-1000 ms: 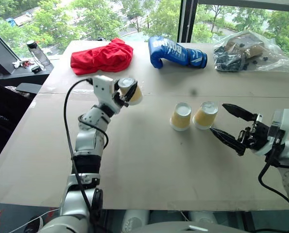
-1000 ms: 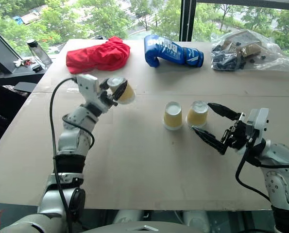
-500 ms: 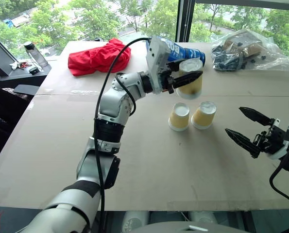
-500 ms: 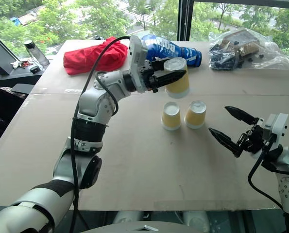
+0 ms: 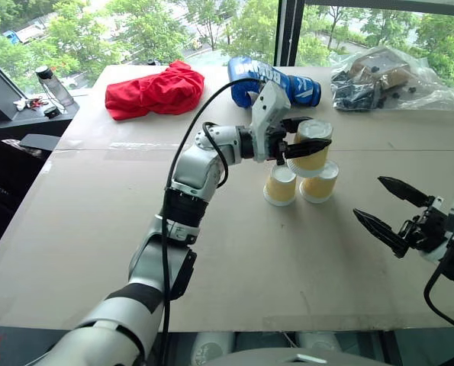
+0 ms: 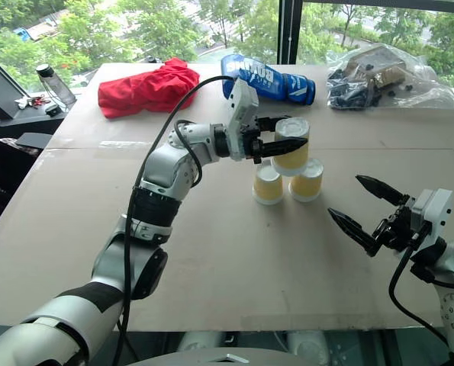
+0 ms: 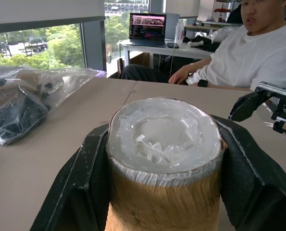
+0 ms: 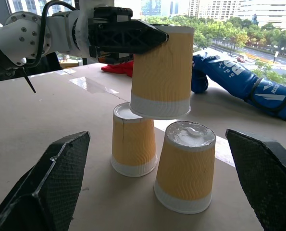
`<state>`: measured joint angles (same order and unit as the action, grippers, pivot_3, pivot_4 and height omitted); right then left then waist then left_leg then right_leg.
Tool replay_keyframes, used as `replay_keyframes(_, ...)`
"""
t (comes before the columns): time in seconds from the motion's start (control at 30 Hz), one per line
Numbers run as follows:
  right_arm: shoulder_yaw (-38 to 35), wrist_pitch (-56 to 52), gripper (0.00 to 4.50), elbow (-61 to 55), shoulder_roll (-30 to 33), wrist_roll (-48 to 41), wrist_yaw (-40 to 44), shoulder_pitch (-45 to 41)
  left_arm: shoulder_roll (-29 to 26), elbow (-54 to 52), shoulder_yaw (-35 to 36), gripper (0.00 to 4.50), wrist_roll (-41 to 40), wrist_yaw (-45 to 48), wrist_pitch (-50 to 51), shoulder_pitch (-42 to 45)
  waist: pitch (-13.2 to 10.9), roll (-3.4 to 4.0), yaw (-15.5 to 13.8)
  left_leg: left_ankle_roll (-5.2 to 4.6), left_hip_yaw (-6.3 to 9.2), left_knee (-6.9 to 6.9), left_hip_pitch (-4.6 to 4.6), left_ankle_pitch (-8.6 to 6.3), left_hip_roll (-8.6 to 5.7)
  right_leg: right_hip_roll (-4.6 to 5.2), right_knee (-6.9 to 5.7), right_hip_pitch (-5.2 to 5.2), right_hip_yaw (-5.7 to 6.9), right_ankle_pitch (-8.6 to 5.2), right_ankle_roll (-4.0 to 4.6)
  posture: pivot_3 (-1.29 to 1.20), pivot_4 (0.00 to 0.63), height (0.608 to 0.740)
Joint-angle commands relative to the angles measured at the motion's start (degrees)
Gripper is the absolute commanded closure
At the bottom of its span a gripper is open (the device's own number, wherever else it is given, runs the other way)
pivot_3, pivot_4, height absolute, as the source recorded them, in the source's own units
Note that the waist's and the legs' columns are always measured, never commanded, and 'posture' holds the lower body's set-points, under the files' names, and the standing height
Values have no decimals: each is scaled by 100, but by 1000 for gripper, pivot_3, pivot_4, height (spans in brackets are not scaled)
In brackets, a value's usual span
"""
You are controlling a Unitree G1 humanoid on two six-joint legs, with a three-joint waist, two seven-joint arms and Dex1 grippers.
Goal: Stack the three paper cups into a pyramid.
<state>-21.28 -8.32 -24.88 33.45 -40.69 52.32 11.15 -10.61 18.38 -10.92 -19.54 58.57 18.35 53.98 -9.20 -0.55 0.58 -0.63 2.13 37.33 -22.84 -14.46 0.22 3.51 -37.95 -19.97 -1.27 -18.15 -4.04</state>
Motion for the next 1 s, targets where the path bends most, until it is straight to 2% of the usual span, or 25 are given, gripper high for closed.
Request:
replay_keyframes(0.03,-228,224,0,19,-10,-22,108,57,146,115,-16,2165,123,39,-395,-4,0,0,-2,0,0,0,0,0,0,0,0,0,0,0,0,0,150,740)
replay_keyframes(0.3,-252,387,0,132,-2,-18,189,150,165,129,-41,2165,171,190,-504,-178,0,0,3,-2,-1,0,1,-1,1,0,-1,0,-1,0,0,0,150,740)
replay_keyframes(0.37,-234,405,0,143,-5,-6,188,153,144,91,-13,1144,166,179,-519,-215,0,0,4,-3,-1,0,1,-1,1,0,-1,0,-1,0,0,0,150,740)
replay_keyframes(0.47,-211,428,0,156,-7,1,198,162,105,18,-7,48,193,157,-569,-265,0,1,7,-3,-2,0,3,-1,1,0,-2,0,-3,0,0,0,150,740)
replay_keyframes(0.73,-168,498,0,330,5,6,333,111,-8,-257,280,48,81,-105,-561,-253,0,1,1,-2,-1,1,2,-1,2,0,-1,0,-2,0,0,0,150,740)
replay_keyframes(1.0,-151,494,0,417,41,35,427,92,-375,-1444,423,48,-372,-36,247,-598,2,4,7,1,-2,1,2,1,9,0,-2,1,-3,0,0,0,150,740)
